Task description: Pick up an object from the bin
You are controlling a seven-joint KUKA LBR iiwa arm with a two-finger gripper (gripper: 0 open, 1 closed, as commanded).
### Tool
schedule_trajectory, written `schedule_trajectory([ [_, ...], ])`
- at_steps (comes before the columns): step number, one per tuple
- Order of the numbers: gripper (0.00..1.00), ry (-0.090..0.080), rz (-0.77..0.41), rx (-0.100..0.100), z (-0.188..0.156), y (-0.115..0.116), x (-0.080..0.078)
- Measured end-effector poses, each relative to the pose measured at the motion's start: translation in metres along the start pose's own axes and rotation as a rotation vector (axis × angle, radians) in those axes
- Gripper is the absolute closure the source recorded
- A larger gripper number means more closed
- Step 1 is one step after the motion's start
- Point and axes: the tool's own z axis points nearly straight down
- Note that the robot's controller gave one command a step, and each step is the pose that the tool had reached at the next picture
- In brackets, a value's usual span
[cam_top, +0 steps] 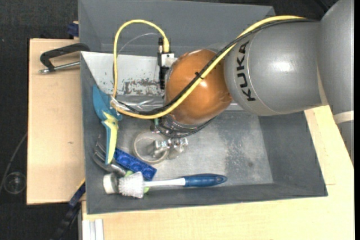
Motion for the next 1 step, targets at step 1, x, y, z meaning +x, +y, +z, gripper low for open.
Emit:
schedule_trajectory([
  [1, 1.0, -0.008, -0.183, 0.009, 0.0013, -0.0158, 0.0016],
])
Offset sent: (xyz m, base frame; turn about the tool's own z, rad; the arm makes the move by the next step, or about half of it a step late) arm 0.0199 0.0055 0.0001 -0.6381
